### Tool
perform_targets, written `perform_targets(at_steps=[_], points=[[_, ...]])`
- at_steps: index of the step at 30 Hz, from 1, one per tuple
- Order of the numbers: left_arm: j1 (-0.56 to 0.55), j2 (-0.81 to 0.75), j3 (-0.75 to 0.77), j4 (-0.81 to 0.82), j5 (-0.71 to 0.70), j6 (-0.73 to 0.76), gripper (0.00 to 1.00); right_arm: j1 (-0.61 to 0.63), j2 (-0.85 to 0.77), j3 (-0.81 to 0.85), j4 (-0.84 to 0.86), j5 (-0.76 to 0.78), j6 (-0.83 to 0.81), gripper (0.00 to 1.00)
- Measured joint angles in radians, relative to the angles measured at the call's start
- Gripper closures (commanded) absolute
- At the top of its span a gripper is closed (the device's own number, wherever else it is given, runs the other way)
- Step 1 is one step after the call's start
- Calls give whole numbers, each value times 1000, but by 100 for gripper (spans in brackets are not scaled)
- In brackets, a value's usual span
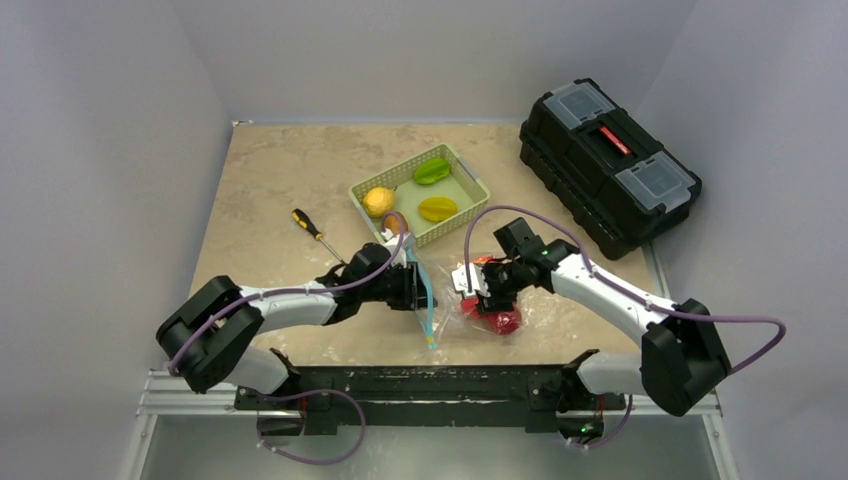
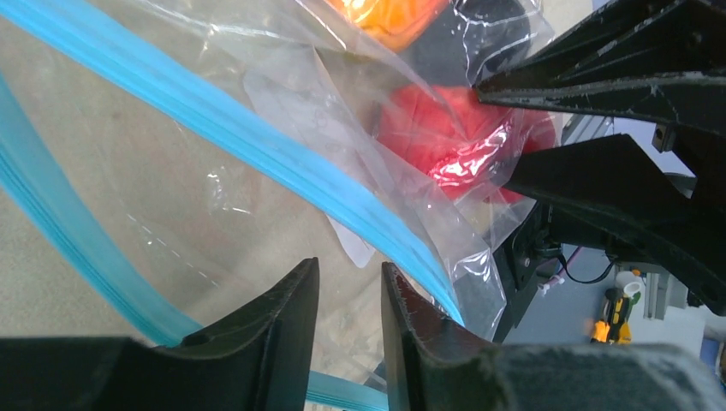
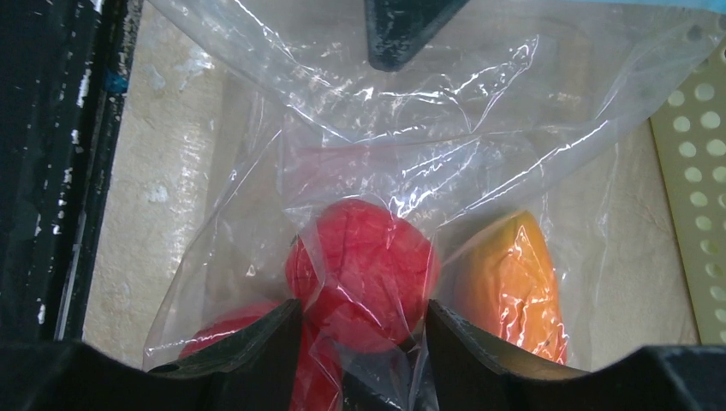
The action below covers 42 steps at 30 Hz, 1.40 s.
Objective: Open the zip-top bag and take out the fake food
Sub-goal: Pick up the fake fruit from the zipper food storage bag.
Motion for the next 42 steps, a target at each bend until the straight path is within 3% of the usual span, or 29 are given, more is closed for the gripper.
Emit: perform_targets(at_steps=[8,14,18,25,35,42], points=[[-20,63,0,51,24,-26,61,19,9,-12,54,66,29,62],[-26,114,2,98,48,-48,59,36,40,-12,84,93,64,49],[-28,142,14,113,62,-53,54,42,56,-13,91,112,82,50],[-36,146,23,153,80,-55,43,42,92,-9,99,97,117,64],[-39,175,23,220,112,-77,33,50,150,30,100,59,182,100],[-39,193,23,228,118,-81,22,50,199,65,99,18,249,100]])
